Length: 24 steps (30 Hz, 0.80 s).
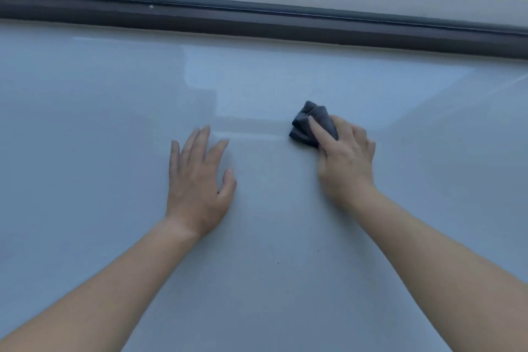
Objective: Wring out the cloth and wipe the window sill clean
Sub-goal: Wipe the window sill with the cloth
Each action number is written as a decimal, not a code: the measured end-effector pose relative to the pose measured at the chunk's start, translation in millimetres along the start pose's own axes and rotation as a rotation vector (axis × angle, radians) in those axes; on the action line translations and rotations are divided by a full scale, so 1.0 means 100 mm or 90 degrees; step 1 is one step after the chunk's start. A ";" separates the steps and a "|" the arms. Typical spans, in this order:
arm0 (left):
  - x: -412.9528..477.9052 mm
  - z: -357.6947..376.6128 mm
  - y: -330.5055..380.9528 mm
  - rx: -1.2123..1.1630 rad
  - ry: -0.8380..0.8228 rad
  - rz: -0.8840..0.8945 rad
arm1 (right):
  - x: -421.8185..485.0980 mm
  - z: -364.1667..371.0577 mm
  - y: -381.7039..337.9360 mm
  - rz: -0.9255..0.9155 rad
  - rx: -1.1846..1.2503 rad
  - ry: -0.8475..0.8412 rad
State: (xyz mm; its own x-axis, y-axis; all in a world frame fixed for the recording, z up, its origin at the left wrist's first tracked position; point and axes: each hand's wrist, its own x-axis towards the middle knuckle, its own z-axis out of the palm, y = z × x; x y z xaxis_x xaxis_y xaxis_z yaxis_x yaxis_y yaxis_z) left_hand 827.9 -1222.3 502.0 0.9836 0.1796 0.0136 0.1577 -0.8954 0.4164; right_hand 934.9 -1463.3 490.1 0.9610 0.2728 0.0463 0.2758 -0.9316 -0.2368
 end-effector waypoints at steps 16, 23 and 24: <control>-0.64 0.24 0.14 0.148 -0.080 0.012 | -0.64 -0.07 0.03 0.085 0.026 0.032; -0.65 0.23 0.15 0.142 -0.081 0.005 | -1.31 -0.05 0.02 -0.201 -0.006 -0.021; -0.65 0.23 0.14 0.142 -0.080 0.005 | -1.22 -0.07 0.07 -0.147 -0.010 -0.009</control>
State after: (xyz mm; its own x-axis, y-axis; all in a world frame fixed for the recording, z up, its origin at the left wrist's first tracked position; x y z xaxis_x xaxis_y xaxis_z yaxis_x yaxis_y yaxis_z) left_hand 768.5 -1256.4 485.8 0.9859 0.1322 -0.1022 0.1510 -0.9668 0.2060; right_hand 820.0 -1505.1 489.2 0.8718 0.4825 0.0843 0.4890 -0.8475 -0.2065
